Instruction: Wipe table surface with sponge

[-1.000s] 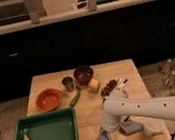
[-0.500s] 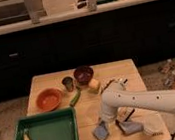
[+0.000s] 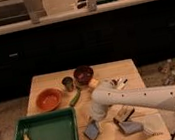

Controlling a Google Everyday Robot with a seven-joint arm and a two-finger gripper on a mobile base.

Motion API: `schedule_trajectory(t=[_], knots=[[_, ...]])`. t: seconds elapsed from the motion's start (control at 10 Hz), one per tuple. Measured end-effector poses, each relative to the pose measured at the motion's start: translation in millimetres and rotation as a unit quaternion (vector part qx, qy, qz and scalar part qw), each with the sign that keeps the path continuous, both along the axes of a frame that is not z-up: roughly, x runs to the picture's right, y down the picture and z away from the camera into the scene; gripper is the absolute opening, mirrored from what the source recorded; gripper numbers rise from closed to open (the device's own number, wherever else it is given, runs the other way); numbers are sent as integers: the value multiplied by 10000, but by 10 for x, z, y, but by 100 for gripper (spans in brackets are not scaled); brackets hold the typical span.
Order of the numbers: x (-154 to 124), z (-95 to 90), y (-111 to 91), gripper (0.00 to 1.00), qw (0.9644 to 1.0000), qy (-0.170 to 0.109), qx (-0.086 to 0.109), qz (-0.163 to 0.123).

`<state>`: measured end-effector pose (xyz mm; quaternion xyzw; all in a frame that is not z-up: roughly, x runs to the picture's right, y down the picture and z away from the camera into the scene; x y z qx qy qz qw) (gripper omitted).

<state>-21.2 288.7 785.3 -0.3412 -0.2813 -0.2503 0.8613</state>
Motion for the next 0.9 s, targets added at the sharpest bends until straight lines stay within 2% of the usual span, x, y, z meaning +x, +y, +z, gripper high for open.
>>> schedule_trajectory(t=[0.3, 0.5, 0.7, 0.9], knots=[[-160, -223, 141, 0, 9992, -366, 27, -152], [-114, -381, 275, 0, 9989, -418, 5, -217], [47, -449, 352, 0, 9993, -304, -56, -191], [296, -449, 398, 0, 9998, -20, -135, -159]])
